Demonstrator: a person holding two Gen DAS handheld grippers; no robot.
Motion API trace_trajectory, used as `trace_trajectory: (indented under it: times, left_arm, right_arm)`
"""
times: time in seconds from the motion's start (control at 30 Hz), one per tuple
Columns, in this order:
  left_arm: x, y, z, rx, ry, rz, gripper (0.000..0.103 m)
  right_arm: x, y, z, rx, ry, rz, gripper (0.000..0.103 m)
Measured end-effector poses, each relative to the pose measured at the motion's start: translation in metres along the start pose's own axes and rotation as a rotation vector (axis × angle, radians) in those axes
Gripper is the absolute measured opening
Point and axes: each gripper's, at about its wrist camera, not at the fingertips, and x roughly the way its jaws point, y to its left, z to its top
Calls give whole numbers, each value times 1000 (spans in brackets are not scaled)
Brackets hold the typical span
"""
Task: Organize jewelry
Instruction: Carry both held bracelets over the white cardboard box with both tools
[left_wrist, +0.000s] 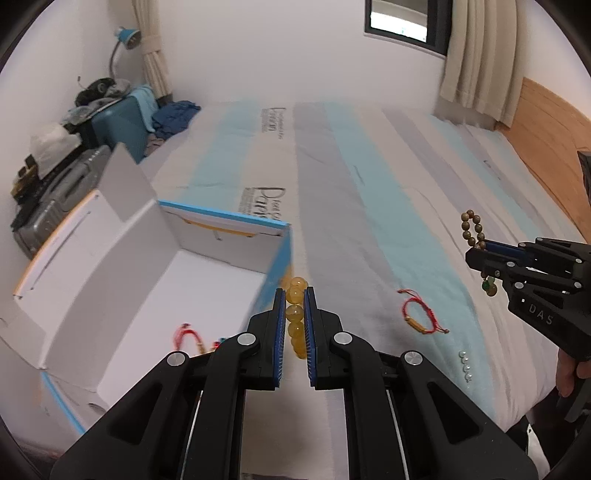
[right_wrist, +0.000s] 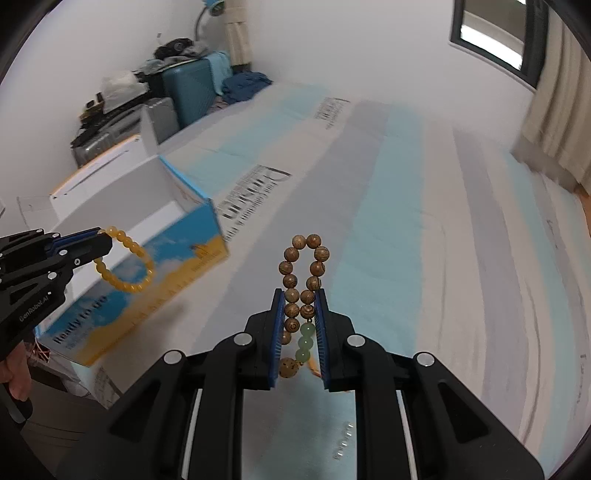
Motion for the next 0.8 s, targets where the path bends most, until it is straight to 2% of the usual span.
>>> trace_trajectory:
  times: [0.4, 0.8]
  left_arm:
    - [-33, 59, 0, -53, -28, 63, 9]
    - [-34, 122, -19, -139, 10, 87, 9]
  right_arm:
    - [-3, 75, 32, -98, -38, 78, 15]
    - [12, 157, 51, -228, -26, 155, 15]
